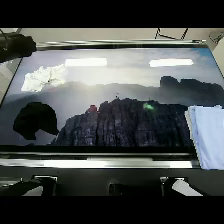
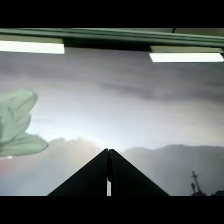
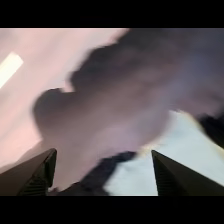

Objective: Fold the clothes and pants, and hang the long-sleeved shirts on hangers.

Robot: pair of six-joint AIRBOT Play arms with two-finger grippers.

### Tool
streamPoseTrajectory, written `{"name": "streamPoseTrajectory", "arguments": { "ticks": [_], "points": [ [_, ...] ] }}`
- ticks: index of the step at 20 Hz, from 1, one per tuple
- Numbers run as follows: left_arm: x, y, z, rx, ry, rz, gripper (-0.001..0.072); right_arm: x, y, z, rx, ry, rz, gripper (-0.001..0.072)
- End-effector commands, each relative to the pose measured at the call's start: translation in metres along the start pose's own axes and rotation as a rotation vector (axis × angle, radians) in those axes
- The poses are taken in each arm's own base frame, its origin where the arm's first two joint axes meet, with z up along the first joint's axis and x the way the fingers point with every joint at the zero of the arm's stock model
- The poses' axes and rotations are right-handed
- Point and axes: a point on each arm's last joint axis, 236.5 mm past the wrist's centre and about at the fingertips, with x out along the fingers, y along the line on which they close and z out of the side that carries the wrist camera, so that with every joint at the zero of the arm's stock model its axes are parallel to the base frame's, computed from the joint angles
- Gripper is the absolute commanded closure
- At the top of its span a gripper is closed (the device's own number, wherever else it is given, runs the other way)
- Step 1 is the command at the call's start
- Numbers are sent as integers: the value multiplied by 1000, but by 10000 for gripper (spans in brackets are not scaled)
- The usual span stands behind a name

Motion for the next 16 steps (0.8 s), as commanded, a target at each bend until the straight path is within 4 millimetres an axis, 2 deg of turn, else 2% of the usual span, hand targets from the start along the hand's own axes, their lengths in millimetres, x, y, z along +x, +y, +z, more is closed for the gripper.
{"name": "streamPoseTrajectory", "arguments": {
  "ticks": [1, 2, 3, 4, 5, 6, 8, 9, 16],
  "points": [
    [32, 47, -91, -33, 364, 196, 486, 41, 109, -80, -200, 243, 83, 44],
    [32, 51, -144, -48, 576, 220, 140, 55, 117, -132, -216, 426, 76, 44],
    [27, 45, -190, -46, 764, 193, 16, 62, 120, -176, -244, 585, 74, 47],
    [25, 28, -226, -19, 889, 93, 17, 67, 120, -209, -272, 704, 60, 92],
    [25, 15, -242, -29, 910, 46, 17, 71, 117, -232, -295, 771, 30, 124],
    [31, 12, -247, -42, 857, 57, 18, 73, 113, -242, -303, 792, -5, 122],
    [39, 22, -249, -51, 760, 125, 18, 77, 108, -244, -314, 777, -66, 95],
    [38, 26, -252, -42, 765, 139, 17, 77, 106, -244, -319, 777, -72, 95],
    [38, 28, -254, -43, 772, 144, 17, 78, 106, -243, -323, 771, -75, 101]
  ]
}}
